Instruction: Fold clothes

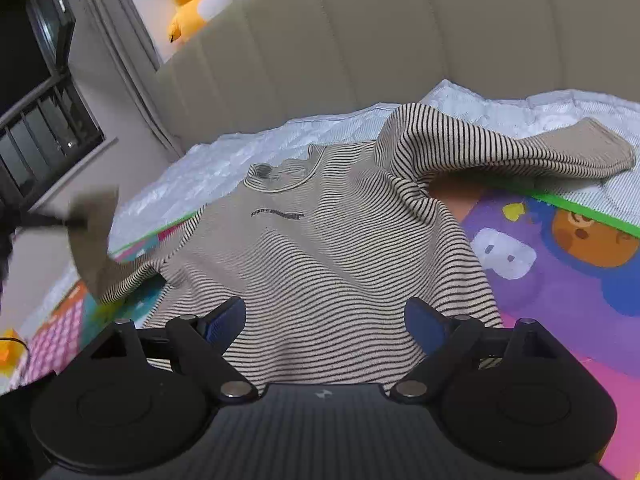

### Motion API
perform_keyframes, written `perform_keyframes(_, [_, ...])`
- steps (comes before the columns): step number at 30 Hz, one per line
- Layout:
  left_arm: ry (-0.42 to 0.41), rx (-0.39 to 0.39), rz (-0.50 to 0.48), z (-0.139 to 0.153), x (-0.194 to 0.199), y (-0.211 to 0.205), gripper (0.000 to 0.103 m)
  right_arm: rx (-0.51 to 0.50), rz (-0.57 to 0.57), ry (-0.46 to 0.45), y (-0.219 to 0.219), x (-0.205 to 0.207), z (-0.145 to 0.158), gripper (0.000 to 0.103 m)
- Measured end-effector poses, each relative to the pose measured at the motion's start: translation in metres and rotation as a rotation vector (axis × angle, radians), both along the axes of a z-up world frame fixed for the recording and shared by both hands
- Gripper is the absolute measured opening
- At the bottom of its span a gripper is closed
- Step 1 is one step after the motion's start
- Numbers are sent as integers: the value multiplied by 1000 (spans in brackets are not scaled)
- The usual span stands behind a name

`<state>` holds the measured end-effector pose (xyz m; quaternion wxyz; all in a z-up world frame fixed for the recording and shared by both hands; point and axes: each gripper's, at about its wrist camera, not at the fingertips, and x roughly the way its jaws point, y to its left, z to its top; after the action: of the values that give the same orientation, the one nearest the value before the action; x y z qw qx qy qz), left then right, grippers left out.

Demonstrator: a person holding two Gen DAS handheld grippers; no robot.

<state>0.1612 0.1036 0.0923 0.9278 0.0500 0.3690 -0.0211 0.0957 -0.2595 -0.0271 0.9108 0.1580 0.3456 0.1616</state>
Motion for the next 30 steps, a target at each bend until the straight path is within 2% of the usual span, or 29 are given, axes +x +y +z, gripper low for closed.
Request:
perform_keyframes(3, [-89,-82,-74,30,17,-39,10,21,-7,8,-4,1,0,87])
perform_keyframes(5, [-118,-110,-114,35,30,-68,10,32,-10,8,-5,1,0,87])
perform_keyframes(9, [-102,-156,-151,19,54,-121,10,47,-13,12,-7,2,-1,87])
perform_keyframes(13, [-39,-246,-168,-16,71,-153,12,61,-10,16,-11,5,-2,87])
perform_keyframes(15, [5,-301,-162,-31,73,-159,18,67,-10,23,-11,7,-3,87])
perform_keyframes(19, [35,-326,-153,-43,74,-158,26,75,-8,34,-12,10,-5,88])
perform_keyframes(20, [36,-323,-150,-42,71,-155,28,74,-4,36,-12,11,-6,89])
perform_keyframes(22, [35,-317,-143,-39,68,-146,39,69,5,40,-10,11,-7,94])
perform_keyframes(24, [38,-309,-128,-35,61,-134,45,54,11,42,-6,10,-8,95])
perform_keyframes(29, [49,-286,-88,-25,39,-102,55,41,5,25,-3,6,-8,96])
perform_keyframes(30, [53,-276,-79,-23,33,-95,60,47,1,27,-3,6,-8,96])
